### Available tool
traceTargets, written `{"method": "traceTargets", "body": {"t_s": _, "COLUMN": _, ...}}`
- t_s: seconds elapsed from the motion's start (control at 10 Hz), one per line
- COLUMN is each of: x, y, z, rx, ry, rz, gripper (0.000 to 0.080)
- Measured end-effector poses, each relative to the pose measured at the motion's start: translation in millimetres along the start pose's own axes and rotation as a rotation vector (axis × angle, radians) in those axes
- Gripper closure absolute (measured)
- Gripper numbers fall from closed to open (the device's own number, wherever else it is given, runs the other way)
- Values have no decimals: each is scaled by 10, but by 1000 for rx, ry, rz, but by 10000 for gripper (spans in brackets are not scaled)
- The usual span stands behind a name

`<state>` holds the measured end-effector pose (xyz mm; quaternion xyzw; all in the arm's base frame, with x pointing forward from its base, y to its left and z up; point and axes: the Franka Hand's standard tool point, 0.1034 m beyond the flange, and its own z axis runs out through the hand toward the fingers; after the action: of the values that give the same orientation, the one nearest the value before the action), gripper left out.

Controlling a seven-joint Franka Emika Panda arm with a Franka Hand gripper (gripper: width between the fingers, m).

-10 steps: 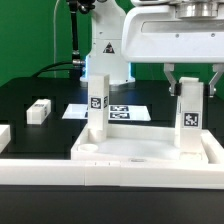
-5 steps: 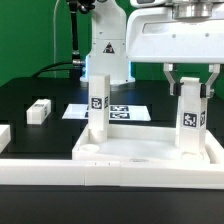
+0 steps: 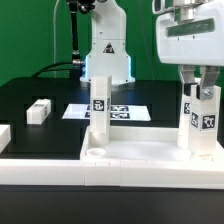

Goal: Assemble desk

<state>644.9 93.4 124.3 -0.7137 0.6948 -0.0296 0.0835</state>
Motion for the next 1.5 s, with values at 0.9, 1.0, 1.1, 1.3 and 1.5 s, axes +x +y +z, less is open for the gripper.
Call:
{"method": "traceTargets", "body": {"t_s": 0.9, "x": -85, "y": -12, "z": 24, "rx": 2, "ry": 0, "rz": -266, "gripper": 155}}
{"method": "traceTargets", "body": {"t_s": 1.0, "x": -148, "y": 13, "z": 63, "rx": 1, "ry": -2, "rz": -335, "gripper": 155}}
{"method": "traceTargets", "body": {"t_s": 1.1, "x": -181, "y": 27, "z": 68, "rx": 6, "ry": 9, "rz": -394, "gripper": 151}}
{"method": "traceTargets", "body": {"t_s": 1.3, "x": -127, "y": 18, "z": 68, "rx": 4, "ry": 14, "rz": -524, "gripper": 150}}
{"method": "traceTargets", "body": {"t_s": 1.5, "x": -148, "y": -5, "z": 62, "rx": -29, "ry": 62, "rz": -824, "gripper": 150}}
